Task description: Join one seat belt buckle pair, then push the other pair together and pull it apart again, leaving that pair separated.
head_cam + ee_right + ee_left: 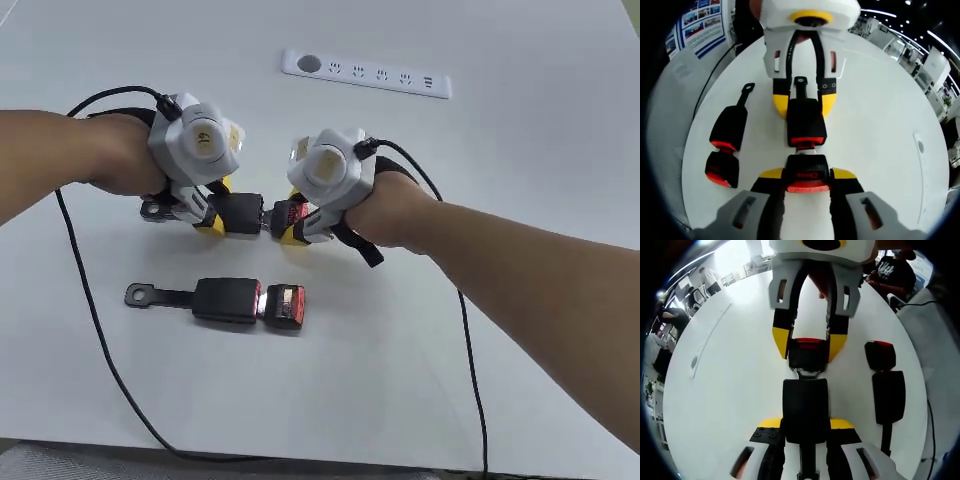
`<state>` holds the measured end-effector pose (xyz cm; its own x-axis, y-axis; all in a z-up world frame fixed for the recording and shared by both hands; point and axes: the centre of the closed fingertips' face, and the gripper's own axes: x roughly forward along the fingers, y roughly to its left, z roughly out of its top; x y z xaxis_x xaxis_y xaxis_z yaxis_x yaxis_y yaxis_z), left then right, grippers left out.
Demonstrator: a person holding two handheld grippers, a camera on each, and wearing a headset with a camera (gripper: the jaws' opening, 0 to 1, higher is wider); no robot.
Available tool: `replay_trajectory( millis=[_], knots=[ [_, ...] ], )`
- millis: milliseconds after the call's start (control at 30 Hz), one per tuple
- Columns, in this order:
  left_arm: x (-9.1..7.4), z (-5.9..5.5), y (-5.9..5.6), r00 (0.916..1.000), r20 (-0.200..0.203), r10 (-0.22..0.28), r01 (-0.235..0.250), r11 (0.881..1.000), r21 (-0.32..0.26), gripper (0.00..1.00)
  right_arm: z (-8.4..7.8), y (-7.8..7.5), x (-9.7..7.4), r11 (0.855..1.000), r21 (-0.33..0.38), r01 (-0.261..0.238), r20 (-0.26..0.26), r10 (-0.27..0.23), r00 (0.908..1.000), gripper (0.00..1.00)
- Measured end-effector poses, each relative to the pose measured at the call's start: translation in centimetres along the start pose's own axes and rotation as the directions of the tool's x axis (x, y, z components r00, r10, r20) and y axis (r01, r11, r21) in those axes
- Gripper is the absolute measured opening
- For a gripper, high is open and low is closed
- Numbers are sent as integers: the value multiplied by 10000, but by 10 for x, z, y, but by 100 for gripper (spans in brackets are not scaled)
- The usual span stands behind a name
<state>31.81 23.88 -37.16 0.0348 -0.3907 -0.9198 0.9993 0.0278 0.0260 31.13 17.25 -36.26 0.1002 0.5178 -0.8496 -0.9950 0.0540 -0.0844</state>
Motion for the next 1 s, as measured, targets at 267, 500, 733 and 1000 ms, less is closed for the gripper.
replay_trajectory(
  millis=[267,500,733,1000],
  knots=[
    [-1,0,0,10000,69,6,-5,10000,-53,31,-8,-1,-4,9994,353,7,192,-14,9998,34],
    [1,1,-1,9999,-133,-33,34,10000,53,31,-12,-1,-6,9998,130,136,150,-138,9998,35],
    [0,1,-1,9999,-89,-56,57,9999,87,31,-35,2,-19,9997,157,174,-50,-173,9998,35],
    [0,1,-1,10000,-65,-17,17,10000,21,31,-69,2,-37,9989,370,272,-299,-261,9992,36]
  ],
)
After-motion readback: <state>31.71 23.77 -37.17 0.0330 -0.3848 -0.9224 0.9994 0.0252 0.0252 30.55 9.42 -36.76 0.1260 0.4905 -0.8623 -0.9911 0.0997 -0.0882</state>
